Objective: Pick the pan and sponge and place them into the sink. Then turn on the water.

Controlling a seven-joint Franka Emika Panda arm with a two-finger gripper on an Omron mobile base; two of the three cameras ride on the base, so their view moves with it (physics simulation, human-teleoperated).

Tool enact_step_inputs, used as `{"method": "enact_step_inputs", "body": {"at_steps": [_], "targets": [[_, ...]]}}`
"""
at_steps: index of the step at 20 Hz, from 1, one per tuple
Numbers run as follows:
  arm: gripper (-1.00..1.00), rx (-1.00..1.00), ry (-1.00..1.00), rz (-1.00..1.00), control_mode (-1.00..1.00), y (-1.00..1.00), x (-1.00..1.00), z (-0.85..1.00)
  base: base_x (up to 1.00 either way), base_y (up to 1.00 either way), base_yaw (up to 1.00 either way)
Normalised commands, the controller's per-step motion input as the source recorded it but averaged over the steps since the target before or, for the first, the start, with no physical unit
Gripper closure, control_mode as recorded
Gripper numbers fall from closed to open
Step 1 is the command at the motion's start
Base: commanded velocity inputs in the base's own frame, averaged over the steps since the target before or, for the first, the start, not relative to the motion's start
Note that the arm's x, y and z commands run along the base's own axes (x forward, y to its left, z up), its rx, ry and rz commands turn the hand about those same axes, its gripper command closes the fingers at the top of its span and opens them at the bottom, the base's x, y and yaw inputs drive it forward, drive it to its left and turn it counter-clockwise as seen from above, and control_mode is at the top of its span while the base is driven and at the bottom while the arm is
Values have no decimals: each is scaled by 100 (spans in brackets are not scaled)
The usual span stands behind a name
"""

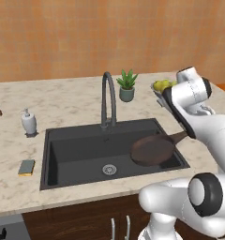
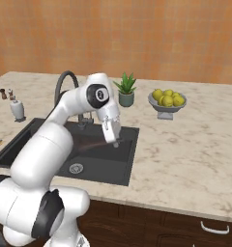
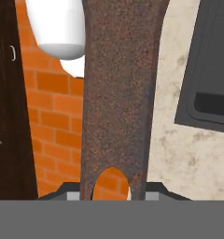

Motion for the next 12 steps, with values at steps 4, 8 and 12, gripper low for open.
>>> {"method": "enact_step_inputs", "body": {"at_steps": [4,8,12], "targets": [[100,-1,-28,-3,-100,2,3,-21,0,0,0],[100,-13,-7,-13,-100,24,25,0,0,0,0],[100,-12,0,-14,-100,30,29,0,0,0,0]]}}
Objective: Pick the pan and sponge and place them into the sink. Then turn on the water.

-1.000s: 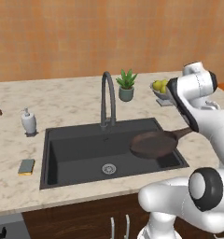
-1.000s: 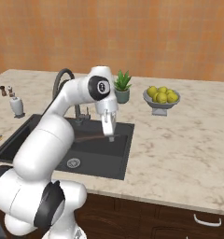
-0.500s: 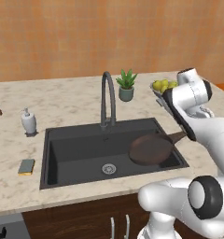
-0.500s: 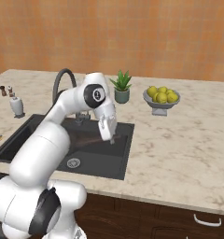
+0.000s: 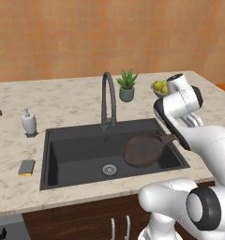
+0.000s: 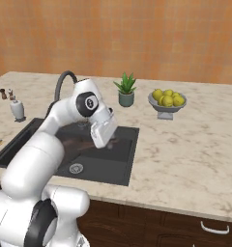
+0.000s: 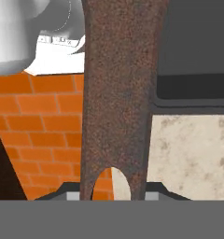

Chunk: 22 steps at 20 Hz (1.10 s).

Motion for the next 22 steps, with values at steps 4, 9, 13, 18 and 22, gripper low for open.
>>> {"method": "enact_step_inputs", "body": {"at_steps": [4,9,13,18,22], "targets": [[100,-1,0,-11,-100,11,24,-3,0,0,0],[100,0,-3,-4,-100,7,13,-8,0,0,0],[100,1,-2,0,-100,27,13,-5,0,0,0],[100,4,0,13,-100,26,3,-6,0,0,0],[100,5,0,23,-100,11,0,-14,0,0,0]]}}
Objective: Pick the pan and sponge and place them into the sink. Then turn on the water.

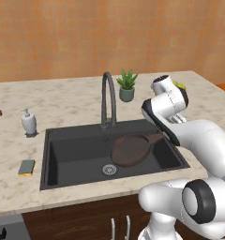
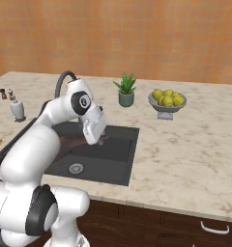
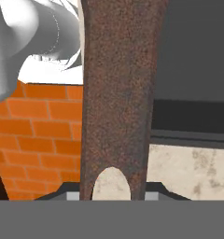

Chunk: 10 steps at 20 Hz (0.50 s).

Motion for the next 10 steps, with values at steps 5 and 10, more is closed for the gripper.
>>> {"method": "enact_step_inputs", "body": {"at_steps": [5,10], "targets": [[100,11,-2,24,-100,12,2,-22,0,0,0],[100,12,-3,10,-100,4,18,-17,0,0,0]]}}
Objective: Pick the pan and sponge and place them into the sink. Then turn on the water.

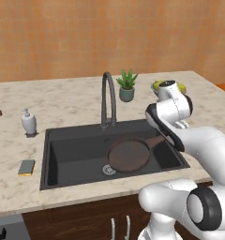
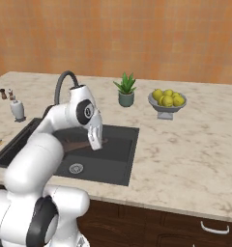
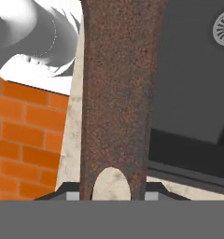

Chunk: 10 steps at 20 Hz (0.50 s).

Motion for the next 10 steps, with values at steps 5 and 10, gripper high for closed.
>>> {"method": "enact_step_inputs", "body": {"at_steps": [5,10], "targets": [[100,5,0,0,-100,2,39,-29,0,0,0],[100,2,0,0,-100,2,22,-18,0,0,0]]}}
